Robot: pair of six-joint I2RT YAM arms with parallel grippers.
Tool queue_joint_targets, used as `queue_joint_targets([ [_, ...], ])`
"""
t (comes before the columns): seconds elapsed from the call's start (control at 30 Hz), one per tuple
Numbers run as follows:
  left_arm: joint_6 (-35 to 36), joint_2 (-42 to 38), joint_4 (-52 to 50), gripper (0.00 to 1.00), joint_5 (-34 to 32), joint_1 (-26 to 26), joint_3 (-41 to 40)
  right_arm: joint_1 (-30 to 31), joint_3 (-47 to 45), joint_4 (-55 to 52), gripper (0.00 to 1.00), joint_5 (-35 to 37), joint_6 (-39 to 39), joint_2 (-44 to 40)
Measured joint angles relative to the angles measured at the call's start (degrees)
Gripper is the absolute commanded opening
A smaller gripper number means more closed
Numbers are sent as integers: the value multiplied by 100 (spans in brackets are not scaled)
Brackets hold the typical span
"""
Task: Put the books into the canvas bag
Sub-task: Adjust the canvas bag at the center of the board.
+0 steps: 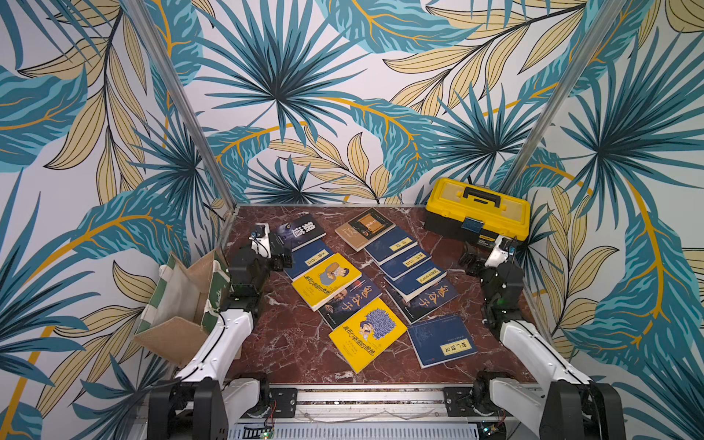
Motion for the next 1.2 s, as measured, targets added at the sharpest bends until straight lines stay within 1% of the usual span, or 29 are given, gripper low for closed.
queue_joint_targets([
  [0.1, -184, -221, -1467, 100, -317, 0, 1126, 4, 953, -1073, 100, -323, 214, 232],
  [0.17, -221, -221, -2562, 100, -562, 0, 2015, 15, 1314, -1593, 100, -485, 407, 402],
  [0.23, -221, -175, -3460, 100, -785, 0, 2750, 90, 1488, -2009, 100, -527, 564, 549],
  [0.3, -225, -98, -4319, 99, -1073, 2, 3397, 304, 1711, -2461, 100, -483, 675, 761],
  [0.37, -223, -2, -5066, 100, -1368, 68, 3858, 688, 2085, -2951, 100, -413, 752, 1062],
  [0.43, -240, 74, -5589, 100, -1602, 282, 4019, 1128, 2485, -3327, 100, -321, 811, 1360],
  [0.5, -297, 142, -6043, 99, -1714, 684, 4000, 1598, 2863, -3600, 100, -236, 890, 1639],
  [0.63, -479, 151, -6561, 100, -1593, 1718, 3746, 2511, 3506, -4013, 100, -101, 1005, 2216],
  [0.7, -538, 149, -6704, 100, -1421, 2068, 3624, 2883, 3886, -4269, 100, -46, 1014, 2583],
  [0.73, -568, 160, -6745, 100, -1290, 2173, 3554, 3042, 4096, -4387, 100, -31, 1014, 2793],
  [0.8, -603, 225, -6806, 100, -988, 2225, 3429, 3322, 4465, -4588, 99, -15, 1014, 3195],
  [0.83, -616, 293, -6848, 98, -802, 2234, 3377, 3445, 4642, -4715, 99, -9, 1016, 3392],
  [0.9, -645, 472, -6887, 86, -479, 2234, 3292, 3637, 4920, -4948, 100, 13, 1014, 3720],
  [0.97, -658, 608, -6902, 71, -188, 2238, 3204, 3790, 5139, -5209, 99, 103, 981, 3980],
  [1.07, -688, 610, -6931, 45, 247, 2243, 3047, 3926, 5405, -5635, 100, 304, 876, 4194],
  [1.2, -780, 505, -6942, 10, 710, 2238, 2850, 3936, 5587, -5956, 100, 754, 734, 4201],
])
